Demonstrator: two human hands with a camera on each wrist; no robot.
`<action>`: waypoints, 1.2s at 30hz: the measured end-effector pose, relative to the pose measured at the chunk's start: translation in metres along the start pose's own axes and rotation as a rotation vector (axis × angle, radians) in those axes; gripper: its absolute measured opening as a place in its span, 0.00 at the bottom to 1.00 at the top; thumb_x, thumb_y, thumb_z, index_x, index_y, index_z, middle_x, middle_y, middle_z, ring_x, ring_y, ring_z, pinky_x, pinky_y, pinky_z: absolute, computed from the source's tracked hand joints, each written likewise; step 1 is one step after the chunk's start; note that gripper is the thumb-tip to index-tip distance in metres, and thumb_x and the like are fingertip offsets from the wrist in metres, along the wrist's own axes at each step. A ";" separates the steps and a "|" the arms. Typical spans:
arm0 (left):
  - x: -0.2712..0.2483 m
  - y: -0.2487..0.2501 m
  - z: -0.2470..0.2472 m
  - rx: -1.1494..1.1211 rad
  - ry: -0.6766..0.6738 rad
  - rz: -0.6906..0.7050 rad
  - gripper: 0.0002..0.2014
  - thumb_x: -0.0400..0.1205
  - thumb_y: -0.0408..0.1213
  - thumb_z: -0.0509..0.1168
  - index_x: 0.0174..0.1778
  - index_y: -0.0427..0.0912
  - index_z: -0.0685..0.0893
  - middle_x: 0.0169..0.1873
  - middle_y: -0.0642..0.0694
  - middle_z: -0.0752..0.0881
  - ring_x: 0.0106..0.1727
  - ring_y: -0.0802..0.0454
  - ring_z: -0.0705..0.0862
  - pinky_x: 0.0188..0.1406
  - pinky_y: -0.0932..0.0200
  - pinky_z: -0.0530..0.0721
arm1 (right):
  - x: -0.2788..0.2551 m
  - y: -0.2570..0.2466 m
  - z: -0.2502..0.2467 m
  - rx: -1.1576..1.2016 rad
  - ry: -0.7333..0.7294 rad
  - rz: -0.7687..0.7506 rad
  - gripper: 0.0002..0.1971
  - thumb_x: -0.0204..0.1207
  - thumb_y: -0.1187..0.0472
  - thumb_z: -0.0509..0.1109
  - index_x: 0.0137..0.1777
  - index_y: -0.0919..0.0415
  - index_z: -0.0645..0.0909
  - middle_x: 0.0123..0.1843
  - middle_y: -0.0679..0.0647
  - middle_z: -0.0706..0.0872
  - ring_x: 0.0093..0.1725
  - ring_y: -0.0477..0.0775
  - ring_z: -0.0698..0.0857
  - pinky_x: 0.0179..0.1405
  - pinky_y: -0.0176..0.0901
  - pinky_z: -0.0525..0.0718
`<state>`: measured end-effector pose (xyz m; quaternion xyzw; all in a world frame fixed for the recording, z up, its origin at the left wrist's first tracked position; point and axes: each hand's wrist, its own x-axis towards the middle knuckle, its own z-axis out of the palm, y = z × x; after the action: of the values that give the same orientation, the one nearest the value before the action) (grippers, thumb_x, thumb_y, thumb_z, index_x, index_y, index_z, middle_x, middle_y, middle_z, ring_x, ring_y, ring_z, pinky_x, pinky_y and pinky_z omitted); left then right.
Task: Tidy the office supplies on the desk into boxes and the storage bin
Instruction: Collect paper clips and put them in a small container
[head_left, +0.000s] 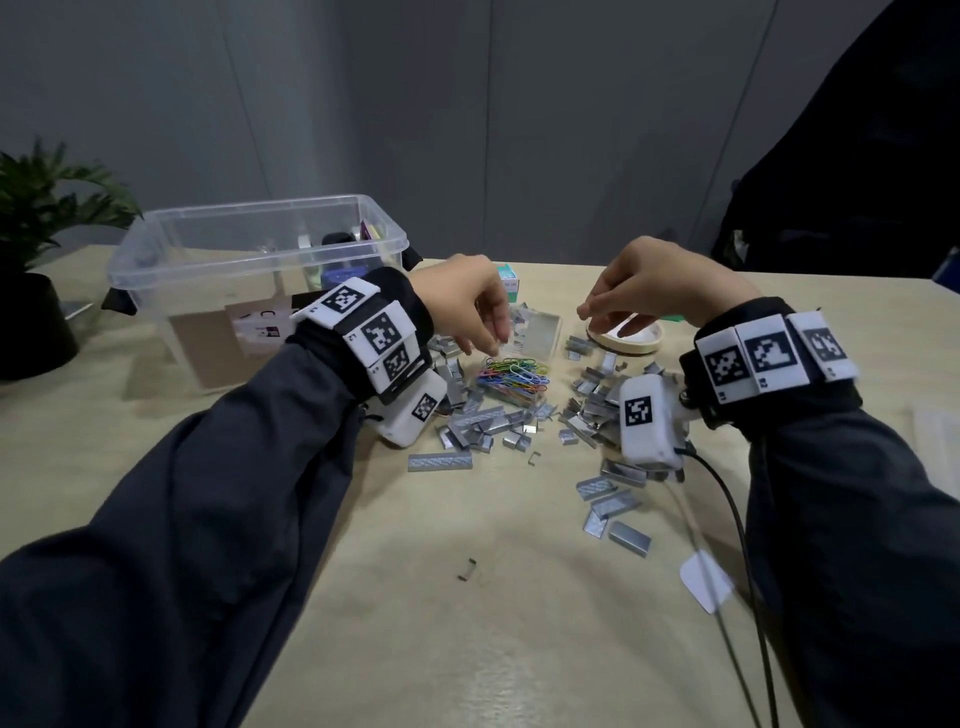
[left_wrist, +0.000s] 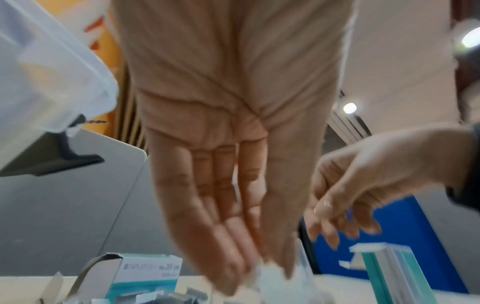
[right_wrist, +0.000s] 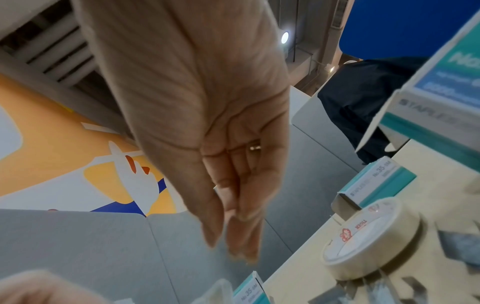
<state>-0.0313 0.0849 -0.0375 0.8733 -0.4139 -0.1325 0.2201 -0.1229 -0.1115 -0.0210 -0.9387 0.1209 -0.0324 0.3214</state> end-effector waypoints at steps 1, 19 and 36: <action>-0.003 -0.002 -0.001 -0.028 0.030 -0.027 0.07 0.74 0.27 0.76 0.47 0.32 0.89 0.37 0.40 0.90 0.38 0.49 0.89 0.38 0.59 0.90 | 0.000 -0.001 0.000 0.020 -0.013 0.019 0.08 0.77 0.63 0.76 0.47 0.70 0.89 0.39 0.60 0.93 0.41 0.52 0.93 0.37 0.39 0.89; -0.036 -0.021 -0.048 -0.125 0.010 -0.208 0.12 0.83 0.31 0.66 0.62 0.37 0.81 0.49 0.37 0.89 0.52 0.38 0.89 0.54 0.35 0.87 | 0.002 -0.004 0.003 0.002 0.045 0.052 0.12 0.81 0.73 0.59 0.56 0.74 0.84 0.39 0.60 0.91 0.41 0.53 0.92 0.39 0.44 0.90; -0.084 -0.046 -0.100 -0.168 0.195 -0.185 0.12 0.84 0.31 0.65 0.63 0.35 0.82 0.43 0.39 0.90 0.37 0.50 0.90 0.44 0.51 0.89 | -0.013 -0.117 0.073 -0.835 -0.503 -0.373 0.19 0.87 0.56 0.56 0.73 0.57 0.79 0.73 0.53 0.81 0.71 0.57 0.78 0.75 0.52 0.71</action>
<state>-0.0117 0.2038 0.0314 0.8950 -0.2957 -0.1010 0.3183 -0.1016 0.0243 -0.0074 -0.9712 -0.1267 0.1886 -0.0724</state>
